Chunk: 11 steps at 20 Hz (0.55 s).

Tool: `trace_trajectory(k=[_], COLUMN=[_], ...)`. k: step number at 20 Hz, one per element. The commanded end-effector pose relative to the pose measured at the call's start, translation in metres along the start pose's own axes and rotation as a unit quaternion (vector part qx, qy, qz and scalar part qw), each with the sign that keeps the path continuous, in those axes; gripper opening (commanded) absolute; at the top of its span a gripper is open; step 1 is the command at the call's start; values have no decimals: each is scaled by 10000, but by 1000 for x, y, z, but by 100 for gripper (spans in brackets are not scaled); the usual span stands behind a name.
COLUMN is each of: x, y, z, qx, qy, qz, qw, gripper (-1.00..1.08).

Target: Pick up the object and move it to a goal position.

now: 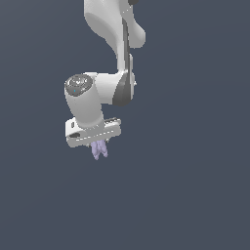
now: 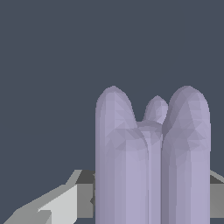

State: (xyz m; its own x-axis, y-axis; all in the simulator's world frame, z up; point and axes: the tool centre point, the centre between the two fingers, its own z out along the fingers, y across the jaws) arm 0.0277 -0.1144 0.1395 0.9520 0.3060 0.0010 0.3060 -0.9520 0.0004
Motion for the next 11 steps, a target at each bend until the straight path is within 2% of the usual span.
trace_trajectory(k=[1, 6, 11], x=[-4, -8, -7], y=[20, 45, 50], z=[-11, -24, -26], qx=[4, 4, 2], qy=[-2, -2, -5], qz=[-10, -10, -10], qw=[10000, 10000, 10000], gripper=[-100, -100, -100])
